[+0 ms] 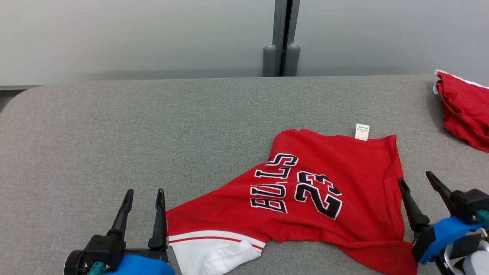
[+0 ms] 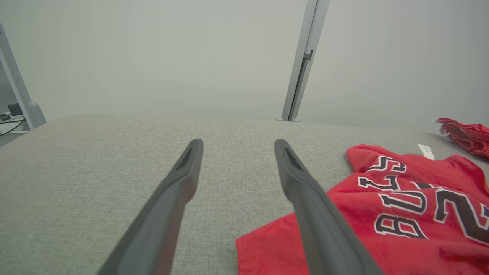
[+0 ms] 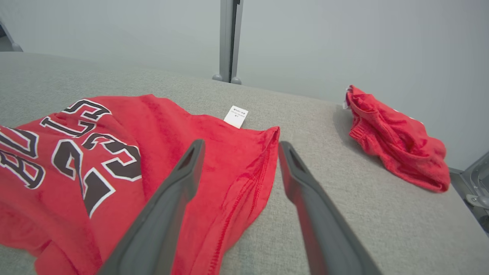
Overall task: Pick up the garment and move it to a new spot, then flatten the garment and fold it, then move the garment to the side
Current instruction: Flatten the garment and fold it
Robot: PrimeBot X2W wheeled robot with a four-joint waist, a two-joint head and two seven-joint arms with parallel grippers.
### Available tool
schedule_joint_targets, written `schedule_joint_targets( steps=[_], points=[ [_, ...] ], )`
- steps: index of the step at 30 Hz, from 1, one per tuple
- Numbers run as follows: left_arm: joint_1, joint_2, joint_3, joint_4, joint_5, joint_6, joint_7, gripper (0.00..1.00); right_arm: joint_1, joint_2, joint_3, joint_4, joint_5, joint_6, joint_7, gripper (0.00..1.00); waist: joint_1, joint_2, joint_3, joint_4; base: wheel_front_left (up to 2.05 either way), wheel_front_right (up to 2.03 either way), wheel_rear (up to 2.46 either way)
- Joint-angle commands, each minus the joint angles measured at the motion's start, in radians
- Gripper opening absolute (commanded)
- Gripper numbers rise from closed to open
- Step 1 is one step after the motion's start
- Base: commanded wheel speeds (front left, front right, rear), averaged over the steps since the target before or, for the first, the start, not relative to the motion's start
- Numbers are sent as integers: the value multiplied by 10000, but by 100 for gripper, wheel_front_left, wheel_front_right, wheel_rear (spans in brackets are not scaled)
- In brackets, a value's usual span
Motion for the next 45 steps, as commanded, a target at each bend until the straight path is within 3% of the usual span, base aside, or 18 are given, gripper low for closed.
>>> schedule_joint_targets(
  steps=[1,9,21,22,24,36,45],
  points=[
    [-158,-3,-29,11,0,2,-26,100,-205,-93,61,177,33,2,228,100,0,-1,38,45,0,0,0],
    [-251,-3,-102,14,-45,29,-26,100,-884,-5,453,1823,210,2,1699,100,0,-1,224,305,0,0,0],
    [-401,-5,-109,25,-25,39,-25,100,-1499,253,905,3753,477,2,2264,100,0,-1,393,413,0,0,0],
    [-410,-5,-114,32,-21,41,-25,100,-1578,312,992,3886,583,3,2317,89,0,-1,393,416,0,0,0],
    [-439,-5,-131,46,-14,41,-25,100,-1730,340,1169,4075,745,14,2355,0,0,-1,383,430,0,0,0],
    [-499,-3,-163,66,0,14,-25,100,-3612,-172,729,4193,1229,3,503,0,0,-1,432,626,0,0,0],
    [-696,-5,-237,100,-35,-25,-25,100,-5371,-220,345,5540,792,2,-326,0,0,-1,632,901,0,0,0]
  ],
)
